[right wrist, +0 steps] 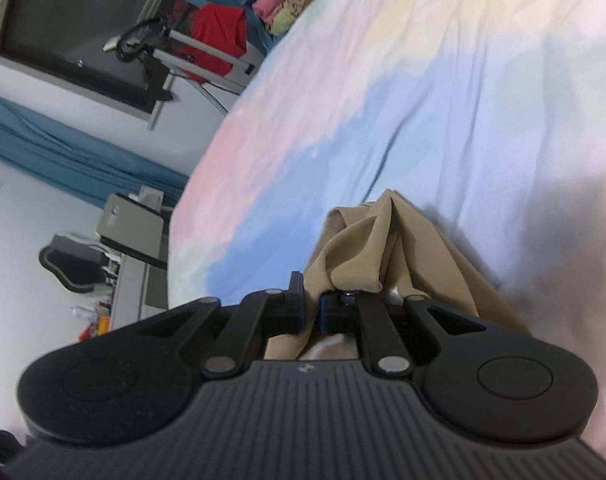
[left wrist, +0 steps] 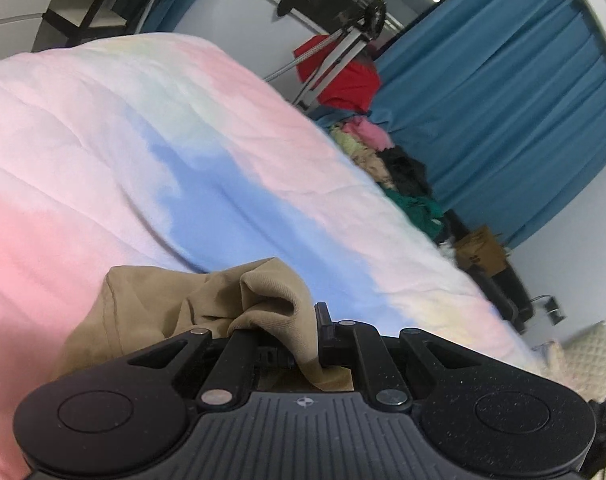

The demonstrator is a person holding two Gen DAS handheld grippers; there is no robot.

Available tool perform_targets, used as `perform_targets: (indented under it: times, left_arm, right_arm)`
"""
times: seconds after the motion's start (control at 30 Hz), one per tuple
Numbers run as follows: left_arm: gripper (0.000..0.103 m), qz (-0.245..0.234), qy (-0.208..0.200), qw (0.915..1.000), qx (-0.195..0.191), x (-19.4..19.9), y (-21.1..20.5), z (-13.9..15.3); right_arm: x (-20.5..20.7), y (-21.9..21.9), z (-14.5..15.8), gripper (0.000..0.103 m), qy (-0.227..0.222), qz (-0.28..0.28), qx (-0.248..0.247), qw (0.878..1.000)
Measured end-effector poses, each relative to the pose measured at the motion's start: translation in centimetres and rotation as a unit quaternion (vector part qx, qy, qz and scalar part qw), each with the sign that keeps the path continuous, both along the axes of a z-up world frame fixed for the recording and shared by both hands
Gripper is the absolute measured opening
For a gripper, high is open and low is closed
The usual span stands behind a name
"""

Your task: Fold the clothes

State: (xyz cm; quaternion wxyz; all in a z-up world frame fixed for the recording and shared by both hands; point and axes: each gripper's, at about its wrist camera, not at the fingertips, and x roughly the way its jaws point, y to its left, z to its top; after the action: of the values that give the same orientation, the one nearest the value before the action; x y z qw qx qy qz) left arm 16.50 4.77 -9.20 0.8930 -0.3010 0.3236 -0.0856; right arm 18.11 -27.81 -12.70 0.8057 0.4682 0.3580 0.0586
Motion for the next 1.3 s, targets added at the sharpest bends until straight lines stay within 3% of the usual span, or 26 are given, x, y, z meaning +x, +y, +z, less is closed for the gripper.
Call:
perform_targets:
  times: [0.13,0.37,0.4,0.47,0.5,0.53,0.57,0.6,0.63,0.73,0.83,0.93,0.97,1.0,1.03,1.17,1.3]
  left_arm:
    - [0.009,-0.007,-0.021,0.9994,0.027,1.2,-0.7,-0.9]
    - [0.010,-0.012,-0.030,0.9988,0.036,1.3,-1.1,-1.3]
    - [0.012,-0.018,-0.029,0.9985,0.043,1.2,-1.3,-1.2]
    - [0.028,-0.034,-0.025,0.9972,0.061,1.0,-1.7,-0.7]
    - [0.035,-0.042,-0.025,0.9966,0.066,0.8,-1.9,-0.4]
    - [0.050,-0.049,-0.027,0.9960,0.069,0.7,-2.1,-0.1]
    - [0.060,-0.058,-0.032,0.9947,0.079,0.4,-2.5,0.1]
    - [0.063,-0.067,-0.038,0.9927,0.093,0.1,-2.9,0.4]
    - [0.066,-0.073,-0.045,0.9907,0.106,-0.4,-3.3,0.6]
    - [0.069,-0.085,-0.060,0.9850,0.138,-1.9,-3.9,1.5]
    - [0.069,-0.090,-0.054,0.9817,0.159,-3.0,-3.8,1.9]
    - [0.069,-0.094,-0.050,0.9735,0.202,-3.4,-4.1,1.6]
    - [0.069,-0.096,-0.048,0.9724,0.207,-3.2,-4.2,1.3]
    - [0.069,-0.099,-0.045,0.9712,0.212,-3.1,-4.2,1.1]
    - [0.069,-0.101,-0.042,0.9700,0.217,-2.9,-4.3,0.9]
    - [0.070,-0.110,-0.033,0.9653,0.235,-2.4,-4.5,-0.1]
    - [0.070,-0.112,-0.036,0.9627,0.244,-2.9,-4.6,-0.1]
  right_arm:
    - [1.3,0.6,-0.3,0.012,-0.005,0.008,-0.030,1.000]
    - [1.6,0.8,-0.2,0.013,-0.007,0.022,-0.052,0.998]
    - [1.5,0.8,0.0,0.013,-0.011,0.026,-0.057,0.998]
    - [1.1,0.9,0.3,0.017,-0.020,0.032,-0.065,0.997]
    - [0.9,1.0,0.6,0.027,-0.029,0.038,-0.071,0.996]
    - [0.4,1.4,1.1,0.036,-0.046,0.047,-0.081,0.995]
    - [0.0,1.8,1.6,0.059,-0.062,0.056,-0.092,0.992]
    - [-0.5,2.2,2.1,0.077,-0.078,0.063,-0.104,0.990]
    - [-1.0,2.7,2.8,0.079,-0.094,0.066,-0.120,0.986]
    - [-2.5,4.1,4.5,0.078,-0.135,0.079,-0.162,0.974]
    - [-3.0,4.8,5.1,0.078,-0.146,0.090,-0.209,0.963]
    - [-3.2,5.5,5.5,0.064,-0.151,0.099,-0.256,0.950]
    - [-3.3,5.7,5.6,0.053,-0.153,0.102,-0.272,0.944]
    - [-3.0,5.8,5.3,0.042,-0.146,0.106,-0.282,0.942]
    - [-2.4,5.7,4.6,0.040,-0.131,0.110,-0.285,0.943]
    - [0.0,6.2,1.7,0.039,-0.073,0.134,-0.307,0.939]
    - [0.0,6.5,1.4,0.039,-0.076,0.139,-0.319,0.934]
